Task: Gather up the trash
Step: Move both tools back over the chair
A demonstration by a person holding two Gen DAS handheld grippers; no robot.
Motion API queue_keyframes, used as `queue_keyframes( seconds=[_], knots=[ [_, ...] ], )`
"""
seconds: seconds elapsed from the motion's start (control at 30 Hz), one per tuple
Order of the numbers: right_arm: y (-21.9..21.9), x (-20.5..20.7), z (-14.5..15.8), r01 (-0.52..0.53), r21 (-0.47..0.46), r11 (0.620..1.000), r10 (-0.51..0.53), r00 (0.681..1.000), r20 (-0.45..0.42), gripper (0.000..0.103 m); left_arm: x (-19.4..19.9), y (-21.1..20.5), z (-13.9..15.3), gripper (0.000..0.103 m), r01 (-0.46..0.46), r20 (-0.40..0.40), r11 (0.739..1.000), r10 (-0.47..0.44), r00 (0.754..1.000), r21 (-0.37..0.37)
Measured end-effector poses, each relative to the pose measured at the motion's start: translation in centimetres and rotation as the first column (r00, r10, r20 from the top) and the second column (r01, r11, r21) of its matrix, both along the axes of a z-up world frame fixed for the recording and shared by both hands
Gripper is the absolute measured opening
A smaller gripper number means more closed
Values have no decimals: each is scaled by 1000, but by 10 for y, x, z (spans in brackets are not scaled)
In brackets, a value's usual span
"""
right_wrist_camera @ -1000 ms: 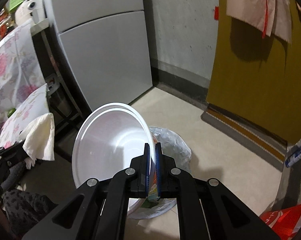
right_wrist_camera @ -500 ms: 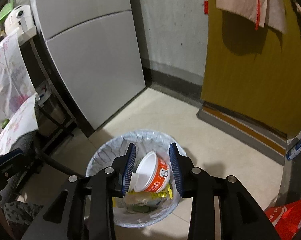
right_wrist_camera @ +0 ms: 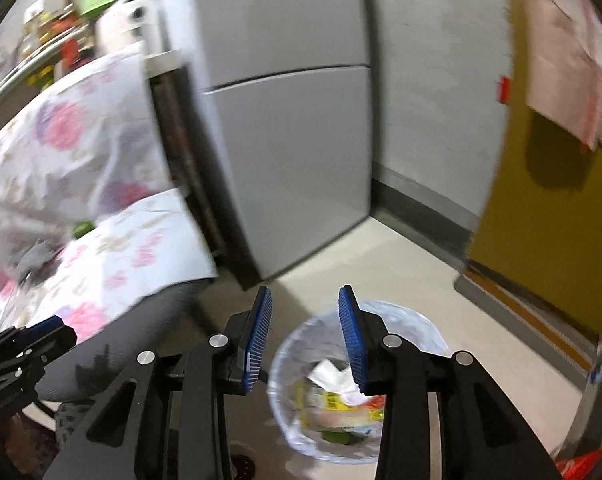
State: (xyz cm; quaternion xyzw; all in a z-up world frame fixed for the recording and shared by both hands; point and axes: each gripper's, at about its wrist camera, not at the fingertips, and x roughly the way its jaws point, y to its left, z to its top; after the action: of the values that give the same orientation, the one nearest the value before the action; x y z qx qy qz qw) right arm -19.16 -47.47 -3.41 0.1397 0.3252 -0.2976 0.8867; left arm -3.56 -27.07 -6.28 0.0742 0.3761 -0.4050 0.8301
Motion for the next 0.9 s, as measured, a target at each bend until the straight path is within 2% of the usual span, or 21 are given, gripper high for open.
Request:
queue_keyframes(
  seconds=[0.07, 0.13, 0.17, 0.2, 0.37, 0.5, 0.57, 0.63, 0.7, 0.8, 0.9],
  knots=[
    [20, 18, 10, -66, -23, 998, 66, 998, 3, 38, 9, 26, 4, 45, -68, 2, 998, 68, 998, -8],
    [37, 34, 19, -108, -41, 993, 108, 994, 6, 54, 17, 50, 8, 45, -124, 1, 992, 124, 992, -23],
    [44, 40, 23, -118, -50, 992, 119, 993, 14, 70, 21, 59, 9, 45, -146, 0, 989, 146, 989, -30],
    [51, 47, 27, -127, -60, 990, 129, 991, 24, 74, 26, 73, 11, 45, -176, 0, 984, 176, 984, -37],
    [86, 90, 40, -231, -79, 970, 233, 972, 21, 74, 52, 129, 22, 56, -330, 23, 943, 331, 943, -32],
    [117, 127, 43, -322, -103, 941, 324, 946, 1, 74, 80, 174, 30, 64, -442, 20, 896, 443, 896, -38],
    [129, 143, 44, -356, -102, 929, 357, 934, -2, 74, 90, 190, 31, 68, -480, 19, 877, 481, 877, -39],
    [141, 159, 44, -390, -103, 915, 392, 920, -4, 74, 101, 203, 33, 78, -522, 28, 852, 523, 852, -35],
    [152, 177, 43, -418, -105, 902, 420, 908, -6, 74, 111, 211, 33, 79, -542, 32, 840, 543, 839, -25],
    [159, 193, 42, -442, -102, 891, 444, 896, -6, 74, 126, 215, 31, 79, -539, 29, 842, 539, 842, -7],
    [164, 208, 43, -465, -101, 880, 467, 884, 0, 74, 145, 208, 27, 77, -500, 10, 866, 500, 866, 4]
  ],
)
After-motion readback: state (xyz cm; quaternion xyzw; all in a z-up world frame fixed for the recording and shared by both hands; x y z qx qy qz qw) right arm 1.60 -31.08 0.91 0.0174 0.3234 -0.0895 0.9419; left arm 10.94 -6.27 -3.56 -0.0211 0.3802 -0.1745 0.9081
